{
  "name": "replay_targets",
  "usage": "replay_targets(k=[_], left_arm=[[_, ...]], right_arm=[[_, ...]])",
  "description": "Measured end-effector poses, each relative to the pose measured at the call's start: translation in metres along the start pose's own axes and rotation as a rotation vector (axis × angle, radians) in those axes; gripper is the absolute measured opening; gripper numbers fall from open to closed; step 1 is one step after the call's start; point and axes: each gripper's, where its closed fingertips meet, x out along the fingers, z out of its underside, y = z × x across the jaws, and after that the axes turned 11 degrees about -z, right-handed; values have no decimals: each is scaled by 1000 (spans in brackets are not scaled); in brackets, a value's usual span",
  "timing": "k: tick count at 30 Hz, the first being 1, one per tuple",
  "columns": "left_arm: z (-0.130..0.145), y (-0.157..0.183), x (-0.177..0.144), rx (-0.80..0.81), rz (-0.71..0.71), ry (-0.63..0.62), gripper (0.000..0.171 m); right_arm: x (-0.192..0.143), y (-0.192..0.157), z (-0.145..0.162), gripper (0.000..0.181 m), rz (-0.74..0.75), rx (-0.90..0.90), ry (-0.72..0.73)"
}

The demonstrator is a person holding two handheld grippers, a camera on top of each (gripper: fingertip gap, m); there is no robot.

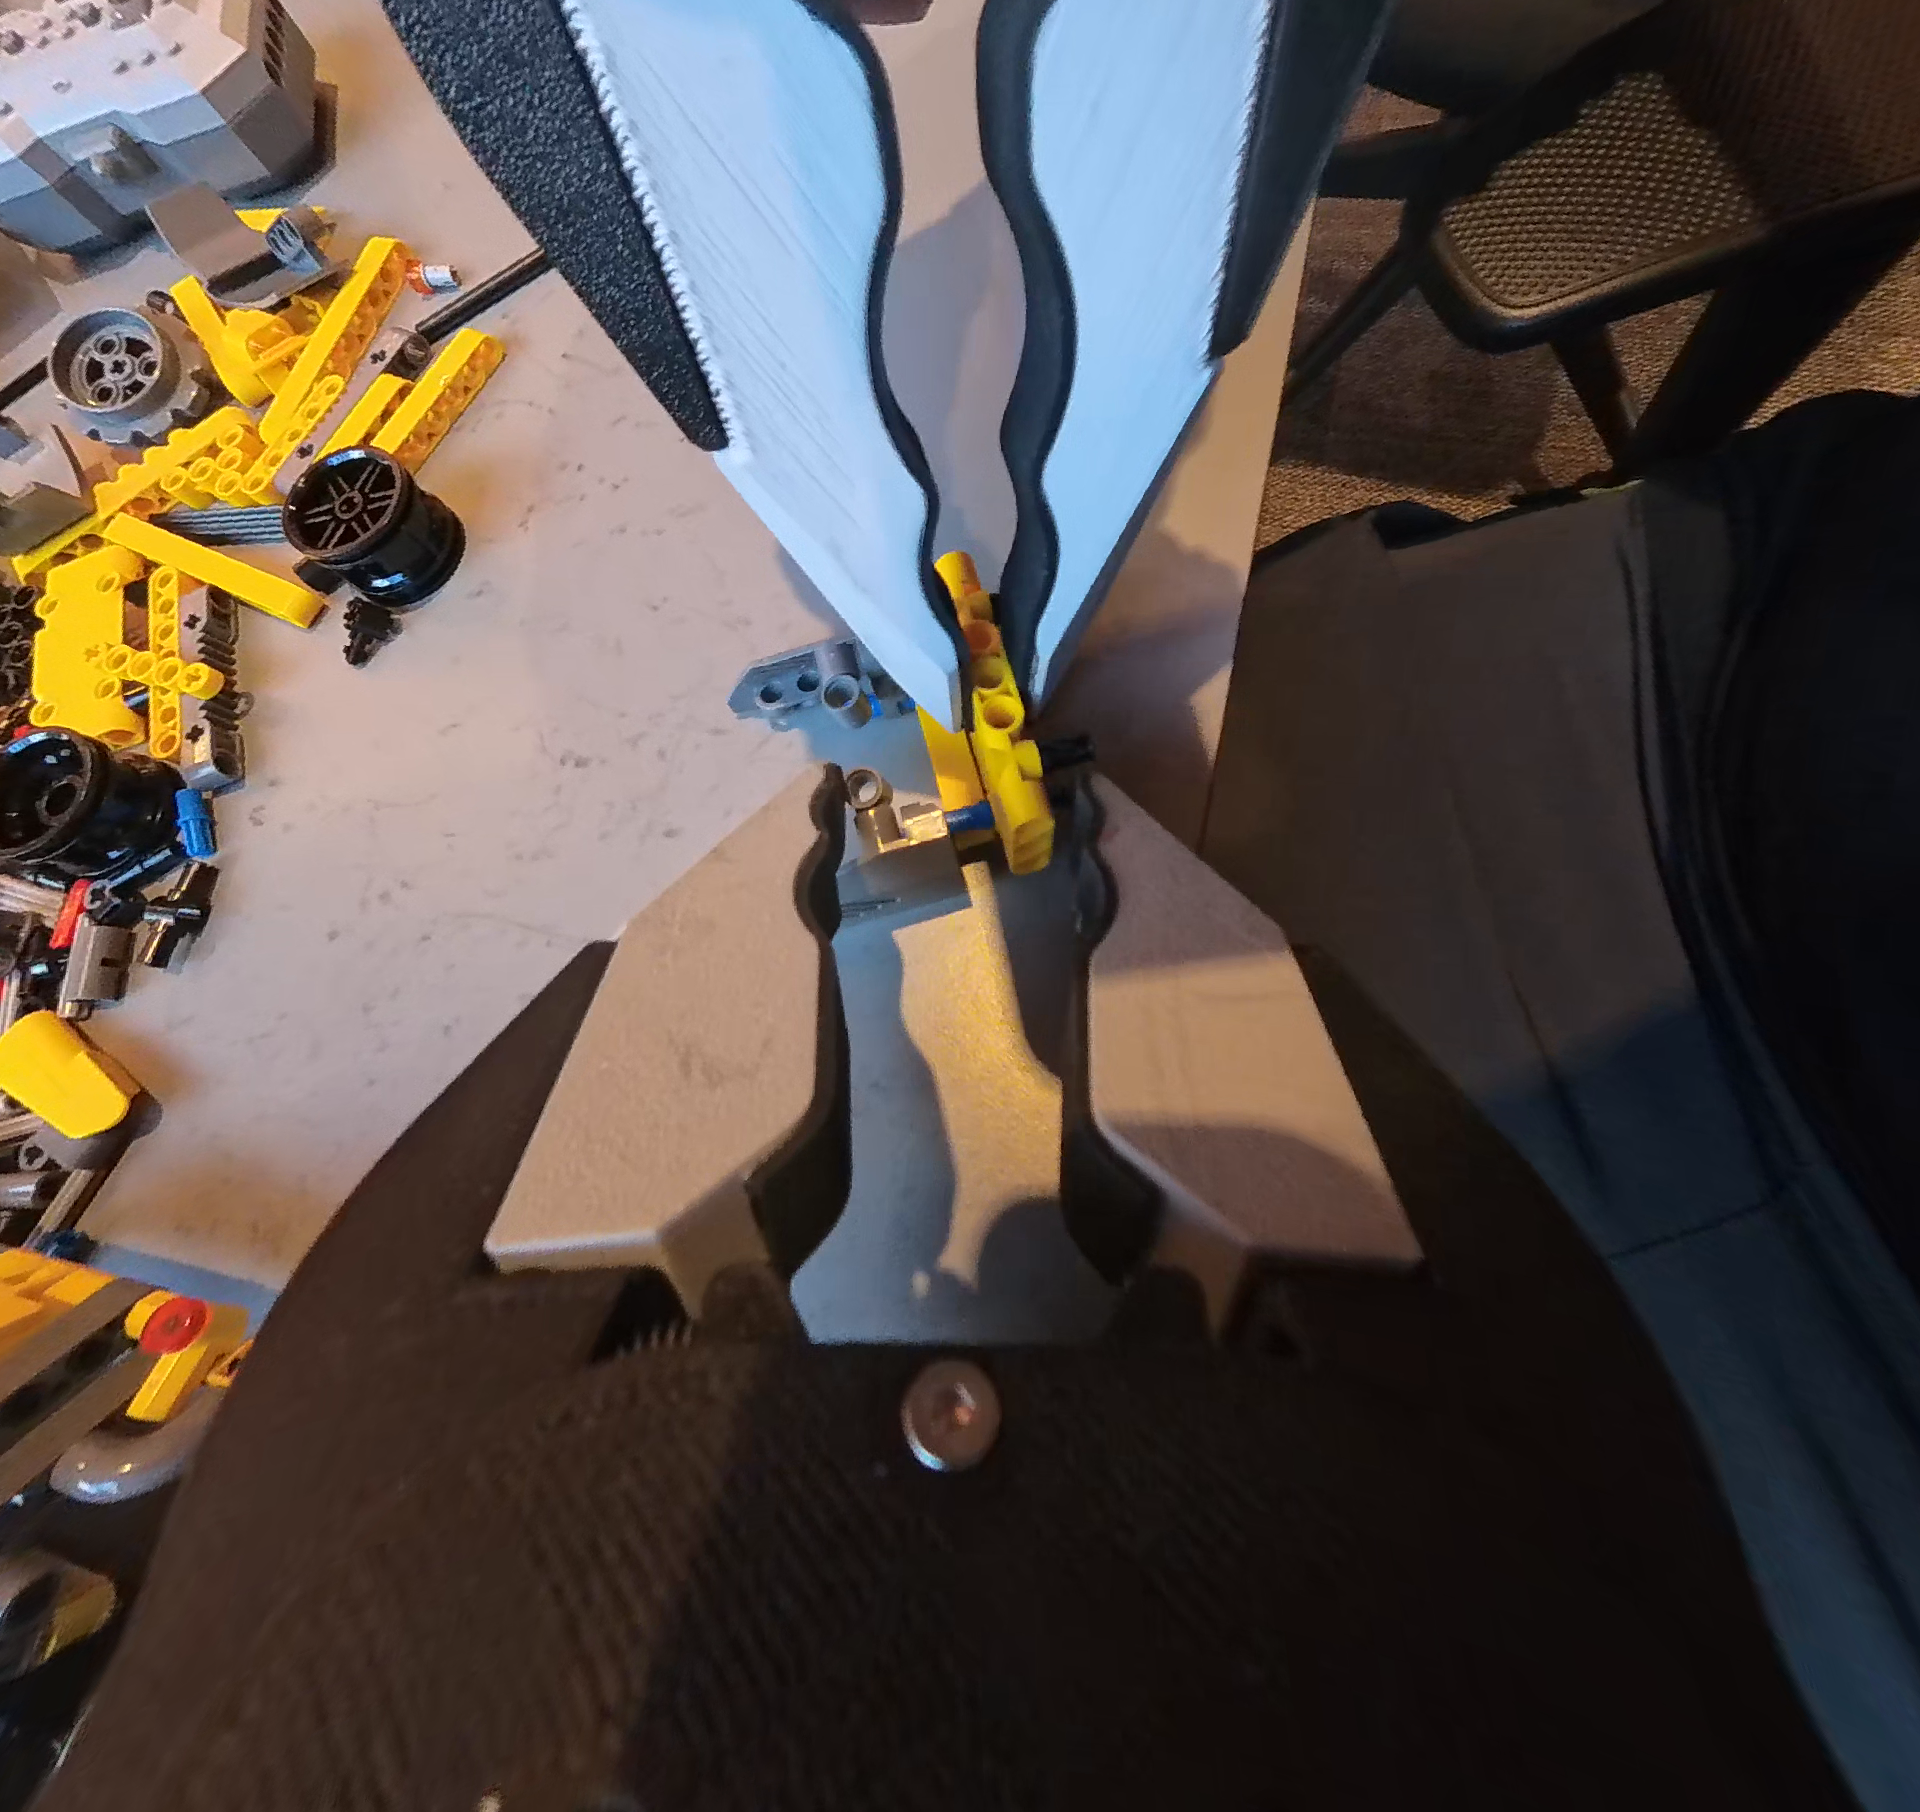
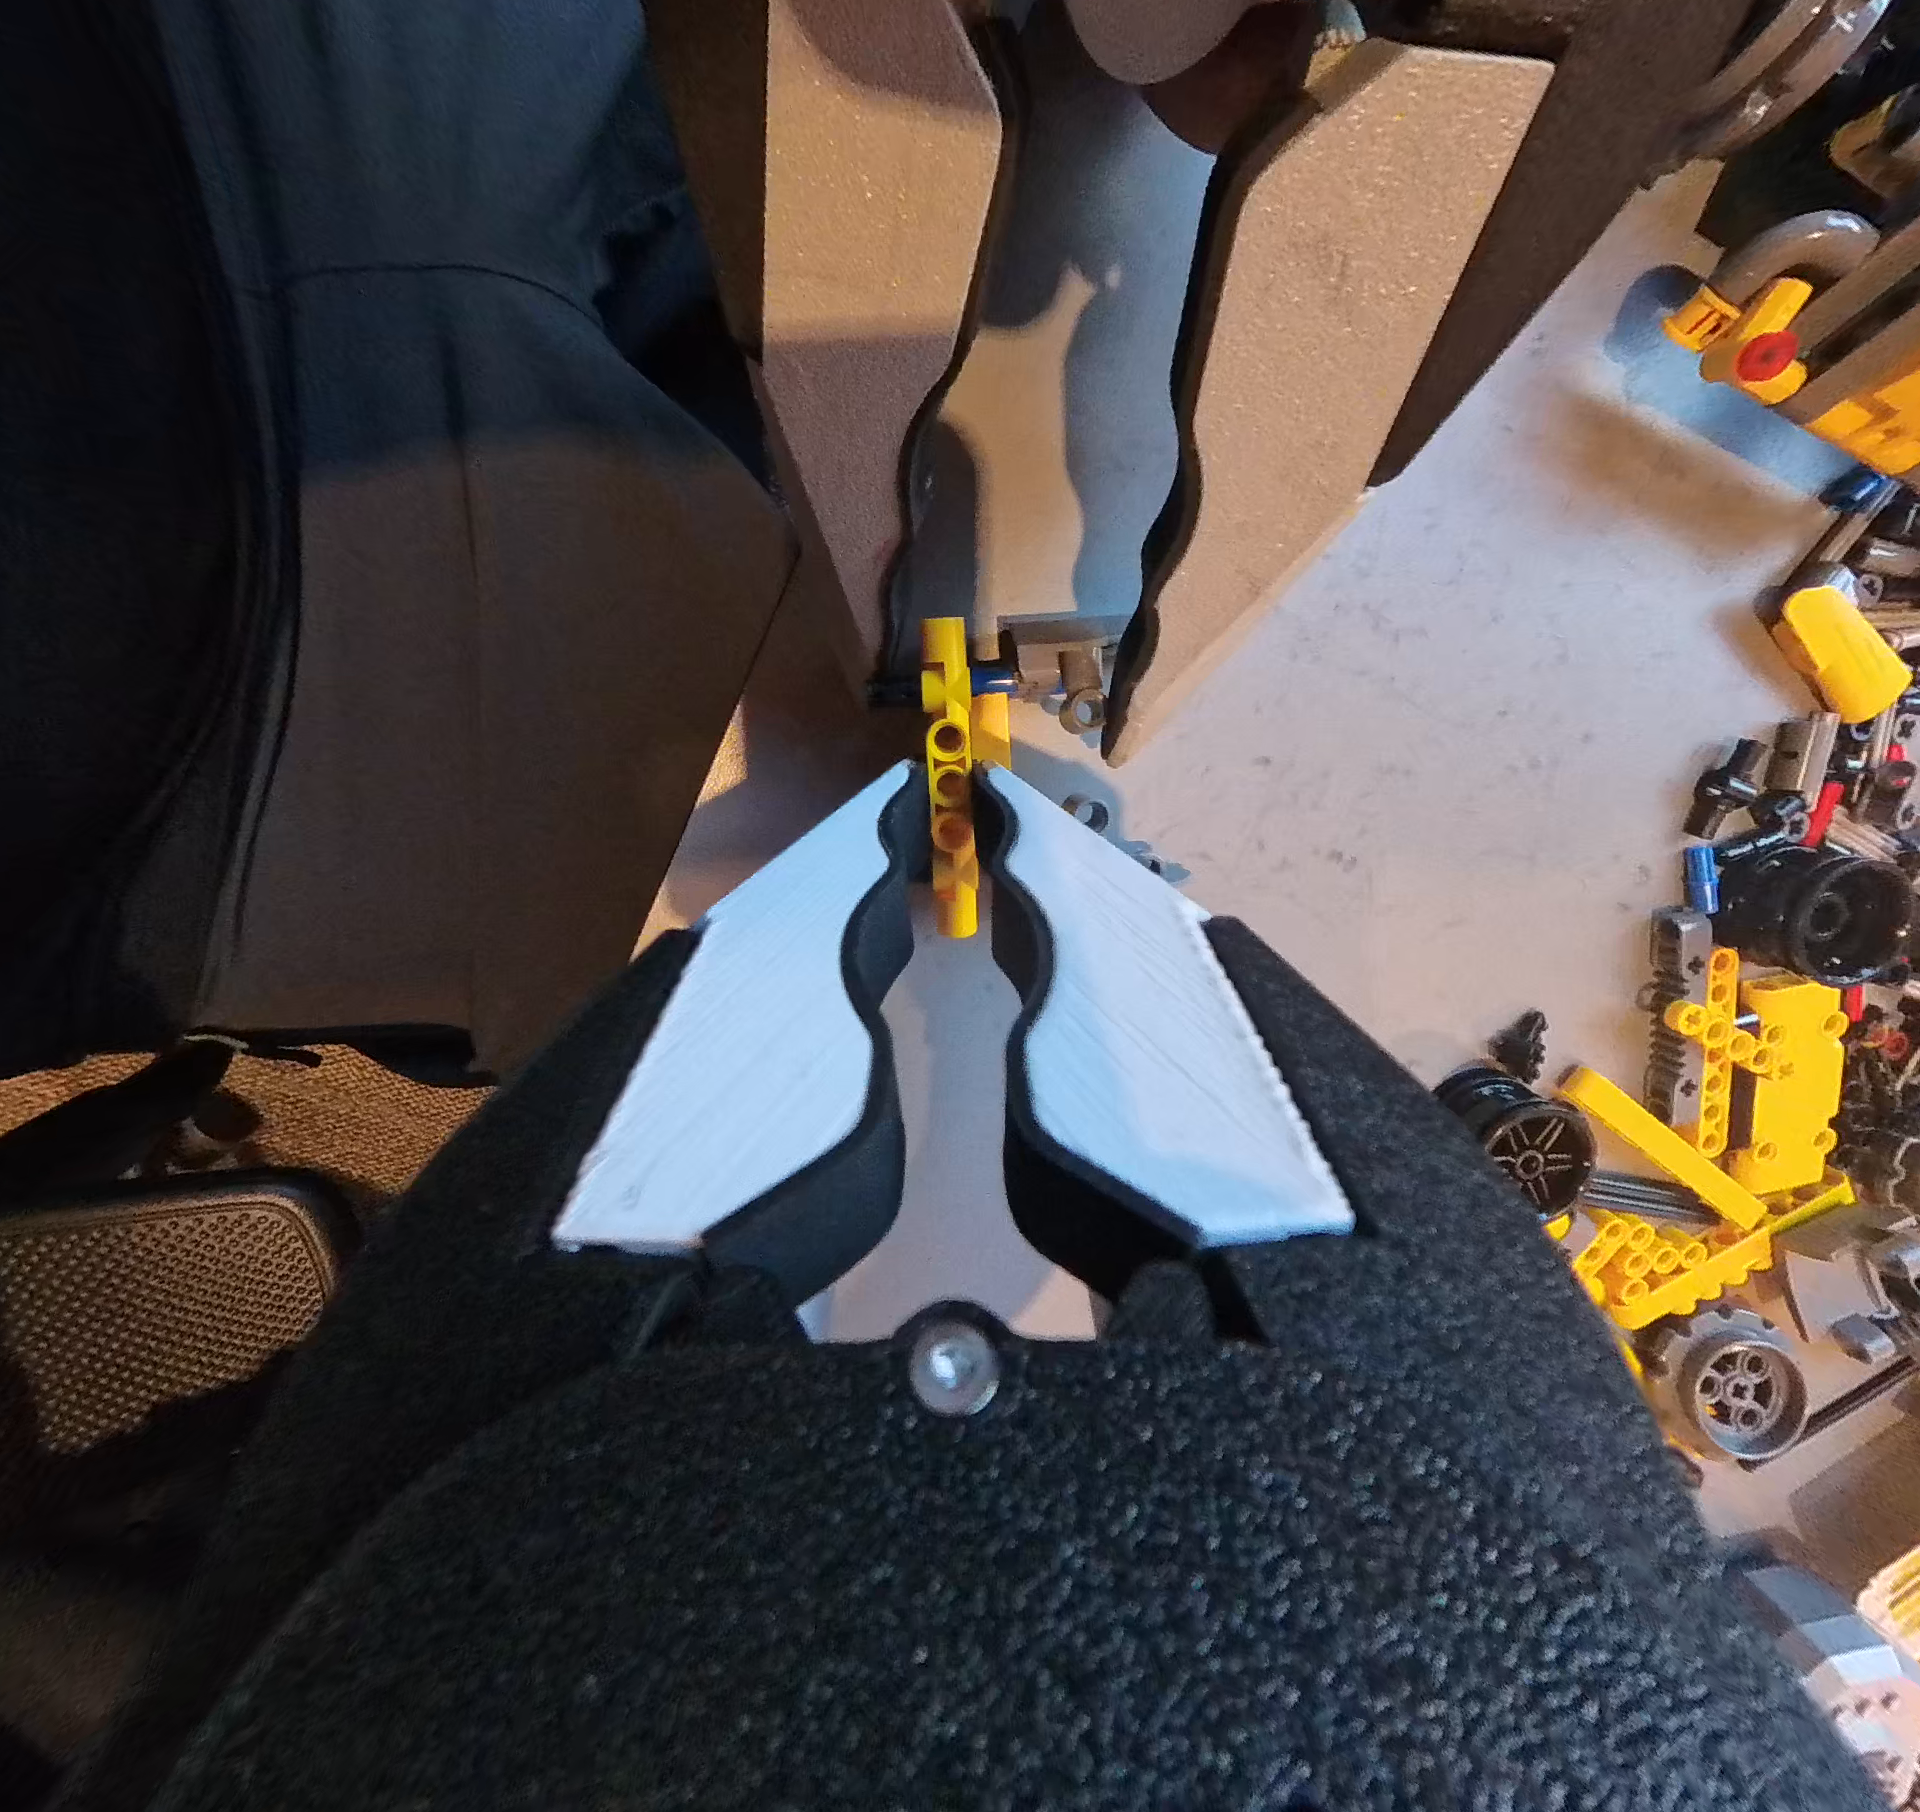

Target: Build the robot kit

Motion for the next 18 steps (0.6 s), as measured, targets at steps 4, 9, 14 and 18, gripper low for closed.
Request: replay_targets(k=[4,9,14,18], left_arm=[[0,-2,0,-11,-10,-3,40],[-2,-2,-1,-32,6,15,37],[0,-2,0,-18,-6,0,38],[1,-2,1,-11,-6,-8,38]], right_arm=[[-1,3,0,8,51,-39,-5],[-5,9,-3,10,148,-69,30],[-2,9,-2,11,156,-57,71],[-5,13,-3,21,213,-64,95]])
